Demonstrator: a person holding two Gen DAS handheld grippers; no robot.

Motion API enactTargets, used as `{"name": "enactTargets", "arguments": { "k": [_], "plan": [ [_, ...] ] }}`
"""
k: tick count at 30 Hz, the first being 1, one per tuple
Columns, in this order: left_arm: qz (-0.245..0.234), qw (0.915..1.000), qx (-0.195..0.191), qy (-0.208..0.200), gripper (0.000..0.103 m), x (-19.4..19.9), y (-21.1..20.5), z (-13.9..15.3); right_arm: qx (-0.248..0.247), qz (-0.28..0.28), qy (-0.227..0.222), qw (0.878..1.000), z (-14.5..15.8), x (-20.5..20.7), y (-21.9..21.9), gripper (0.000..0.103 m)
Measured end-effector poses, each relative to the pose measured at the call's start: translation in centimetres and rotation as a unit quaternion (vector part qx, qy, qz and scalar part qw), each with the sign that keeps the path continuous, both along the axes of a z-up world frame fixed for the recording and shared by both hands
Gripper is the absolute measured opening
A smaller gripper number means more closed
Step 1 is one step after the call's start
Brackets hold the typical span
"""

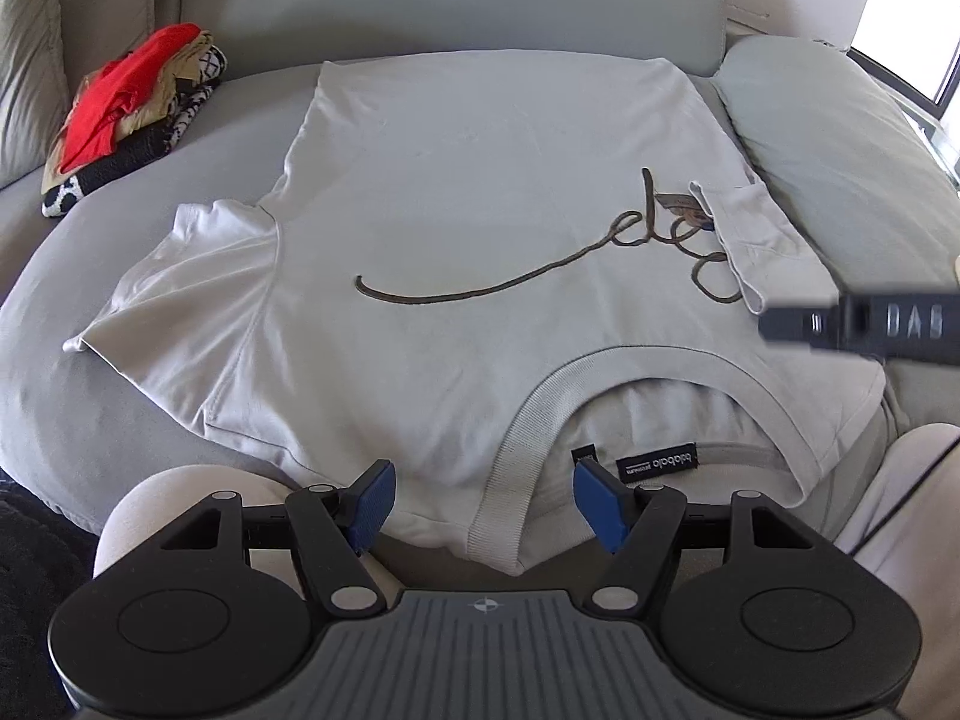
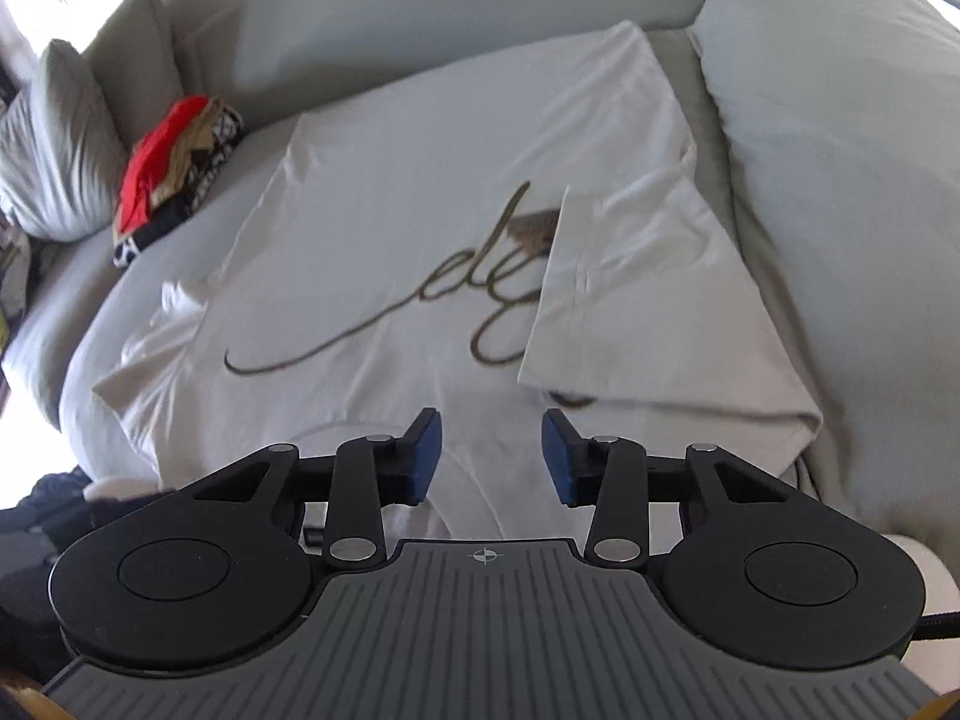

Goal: Fold clothes

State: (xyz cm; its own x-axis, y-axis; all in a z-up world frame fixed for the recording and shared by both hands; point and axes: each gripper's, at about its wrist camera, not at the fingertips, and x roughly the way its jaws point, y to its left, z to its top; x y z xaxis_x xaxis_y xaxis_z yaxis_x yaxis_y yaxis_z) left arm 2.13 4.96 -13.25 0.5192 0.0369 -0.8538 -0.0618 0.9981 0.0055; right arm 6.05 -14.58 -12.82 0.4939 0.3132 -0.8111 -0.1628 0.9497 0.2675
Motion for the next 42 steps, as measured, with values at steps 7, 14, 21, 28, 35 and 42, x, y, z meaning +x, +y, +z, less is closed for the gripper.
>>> {"name": "enactTargets", "arguments": {
  "k": [7, 14, 21, 28, 35, 42],
  "plan": [
    [-0.008, 0.9996, -0.002, 0.028, 0.068, 0.8, -0.3, -1.6, -0.054, 0.017, 0.015, 0.998, -0.9, -2.3, 0.1, 0.044],
    [-0.026, 0.9975, -0.003, 0.066, 0.066, -0.7, -1.0, -2.0, -0.043, 0.02, 0.059, 0.997, -0.9, -4.1, -0.7, 0.046],
    [-0.025, 0.9993, -0.005, 0.027, 0.067, -1.6, -0.9, 0.2, -0.006, 0.008, 0.041, 0.999, -0.2, -5.3, -1.2, 0.034],
    [0.037, 0.9991, 0.019, -0.007, 0.063, 1.3, 1.5, 0.6, -0.013, -0.022, 0.012, 1.0, 0.7, -2.5, -1.0, 0.023],
    [0.031, 0.9978, 0.041, 0.041, 0.06, 4.0, 2.2, -1.5, -0.042, -0.032, 0.035, 0.998, -0.7, -0.7, -0.5, 0.027],
    [0.013, 0.9967, 0.003, 0.079, 0.058, 2.0, 2.2, -0.6, -0.005, -0.023, 0.076, 0.997, -0.4, -3.0, -0.6, 0.04]
  ]
}}
